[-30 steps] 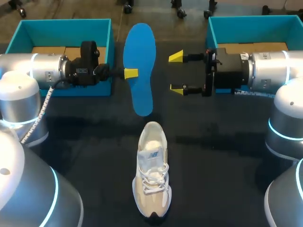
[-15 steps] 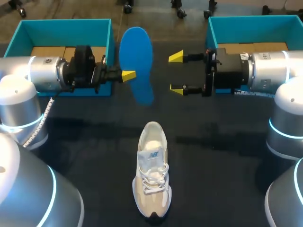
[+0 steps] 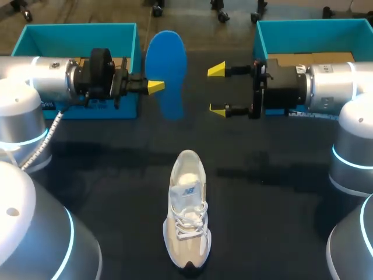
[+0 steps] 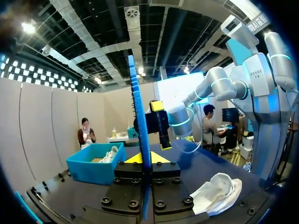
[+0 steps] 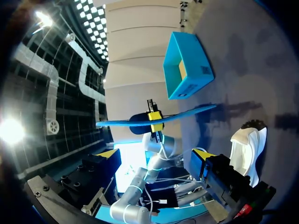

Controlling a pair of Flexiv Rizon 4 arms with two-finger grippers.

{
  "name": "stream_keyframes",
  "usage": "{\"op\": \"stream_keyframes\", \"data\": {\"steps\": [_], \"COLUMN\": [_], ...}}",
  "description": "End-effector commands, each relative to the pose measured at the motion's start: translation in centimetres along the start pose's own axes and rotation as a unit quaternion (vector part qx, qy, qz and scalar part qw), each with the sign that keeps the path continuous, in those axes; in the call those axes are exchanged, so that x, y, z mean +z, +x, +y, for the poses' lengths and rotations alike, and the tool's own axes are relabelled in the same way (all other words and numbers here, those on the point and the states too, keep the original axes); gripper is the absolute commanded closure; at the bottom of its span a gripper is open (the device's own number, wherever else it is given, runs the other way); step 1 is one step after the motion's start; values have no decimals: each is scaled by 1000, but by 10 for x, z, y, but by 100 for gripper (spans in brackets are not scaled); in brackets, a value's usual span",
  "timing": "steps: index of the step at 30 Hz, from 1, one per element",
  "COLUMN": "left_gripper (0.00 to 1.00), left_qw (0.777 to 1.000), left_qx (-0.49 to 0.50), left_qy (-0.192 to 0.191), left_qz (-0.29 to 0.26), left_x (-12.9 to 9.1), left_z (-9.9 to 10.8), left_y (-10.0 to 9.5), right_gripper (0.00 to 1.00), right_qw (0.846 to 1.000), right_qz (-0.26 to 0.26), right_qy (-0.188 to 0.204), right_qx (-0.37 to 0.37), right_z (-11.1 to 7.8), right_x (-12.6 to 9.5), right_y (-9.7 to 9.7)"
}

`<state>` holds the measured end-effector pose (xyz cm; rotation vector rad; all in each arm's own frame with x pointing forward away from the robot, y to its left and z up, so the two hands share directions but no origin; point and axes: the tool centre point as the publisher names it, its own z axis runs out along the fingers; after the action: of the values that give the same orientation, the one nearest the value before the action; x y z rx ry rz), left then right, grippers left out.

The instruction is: Take the shoe out of the shoebox, open the shoe tongue, remove and reinsert the insole, then place the shoe into the shoebox

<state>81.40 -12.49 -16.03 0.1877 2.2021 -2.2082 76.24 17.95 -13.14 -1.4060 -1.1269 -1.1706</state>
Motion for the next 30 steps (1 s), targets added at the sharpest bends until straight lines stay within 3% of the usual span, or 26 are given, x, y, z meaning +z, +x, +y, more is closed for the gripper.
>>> {"op": "stream_keyframes", "data": {"steps": [1, 11, 12, 14, 18, 30], "left_gripper": [100, 100, 100, 100, 100, 100], "left_qw": [1000, 1000, 999, 998, 988, 948], "left_qx": [-1, -1, 32, 57, 149, 315], "left_qy": [-4, -4, 18, -1, 11, -16], "left_qz": [1, 1, 29, 15, 39, 42], "left_x": [0, 0, -1, -2, -6, -14], "left_z": [-3, -3, -1, 0, -1, 14], "left_y": [-1, -1, -6, -13, -10, -6], "right_gripper": [0, 0, 0, 0, 0, 0], "right_qw": [1000, 1000, 1000, 1000, 1000, 1000], "right_qz": [-1, -1, -1, -1, -1, -1], "right_qy": [-1, -1, -1, -1, -1, -1], "right_qx": [1, 1, 1, 1, 1, 1], "right_z": [0, 0, 0, 0, 0, 0], "right_x": [3, 3, 3, 3, 3, 3], "right_y": [0, 0, 0, 0, 0, 0]}}
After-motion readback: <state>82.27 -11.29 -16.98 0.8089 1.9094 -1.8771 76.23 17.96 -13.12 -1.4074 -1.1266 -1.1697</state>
